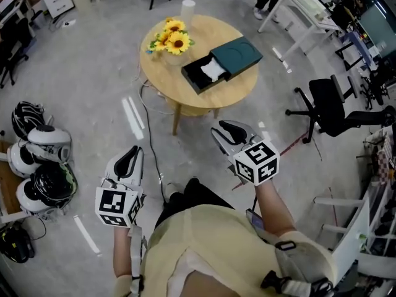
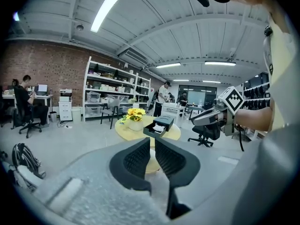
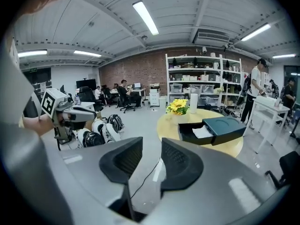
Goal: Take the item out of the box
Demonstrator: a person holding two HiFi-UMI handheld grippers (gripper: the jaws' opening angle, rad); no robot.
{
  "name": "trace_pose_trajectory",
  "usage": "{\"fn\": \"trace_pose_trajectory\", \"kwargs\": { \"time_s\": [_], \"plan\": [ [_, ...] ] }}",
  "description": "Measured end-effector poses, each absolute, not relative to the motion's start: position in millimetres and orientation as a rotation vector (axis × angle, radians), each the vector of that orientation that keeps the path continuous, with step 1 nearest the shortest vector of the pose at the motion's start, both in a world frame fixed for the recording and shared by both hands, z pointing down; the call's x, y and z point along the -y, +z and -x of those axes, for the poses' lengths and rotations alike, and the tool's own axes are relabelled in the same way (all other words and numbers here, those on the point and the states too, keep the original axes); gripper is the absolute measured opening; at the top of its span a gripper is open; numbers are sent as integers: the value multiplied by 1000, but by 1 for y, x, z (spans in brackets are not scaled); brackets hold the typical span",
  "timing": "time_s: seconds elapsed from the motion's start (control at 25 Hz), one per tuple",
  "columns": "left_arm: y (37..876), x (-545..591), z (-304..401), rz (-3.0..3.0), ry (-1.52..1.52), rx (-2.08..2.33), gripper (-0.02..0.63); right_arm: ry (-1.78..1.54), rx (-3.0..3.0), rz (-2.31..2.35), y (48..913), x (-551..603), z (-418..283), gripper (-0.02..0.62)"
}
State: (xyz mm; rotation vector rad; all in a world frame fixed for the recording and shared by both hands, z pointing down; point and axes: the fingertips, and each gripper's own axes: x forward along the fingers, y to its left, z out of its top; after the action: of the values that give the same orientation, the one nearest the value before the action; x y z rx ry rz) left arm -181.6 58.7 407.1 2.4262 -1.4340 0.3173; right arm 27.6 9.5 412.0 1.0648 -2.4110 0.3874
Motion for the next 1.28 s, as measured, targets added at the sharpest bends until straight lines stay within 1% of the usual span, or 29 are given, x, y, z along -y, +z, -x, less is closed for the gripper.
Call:
{"fn": "trace_pose_trajectory", "kwargs": {
  "time_s": [0.16,0.4,0.48,0.92,1.28],
  "plan": [
    [413,-47,187,-2403,331,1434,38,274,2352,-1056,413,24,-28,137],
    [414,-10,195,-2376,347,1500,43,249,2331,-1073,423,95,-31,140],
    [417,8,190,-2370,359,1494,57,264,2326,-1051,430,115,-30,140],
    [431,126,142,-2376,346,1369,57,316,2209,-906,490,210,-39,140],
    [447,179,121,-2345,400,1340,57,263,2028,-779,545,257,-44,152]
  ]
}}
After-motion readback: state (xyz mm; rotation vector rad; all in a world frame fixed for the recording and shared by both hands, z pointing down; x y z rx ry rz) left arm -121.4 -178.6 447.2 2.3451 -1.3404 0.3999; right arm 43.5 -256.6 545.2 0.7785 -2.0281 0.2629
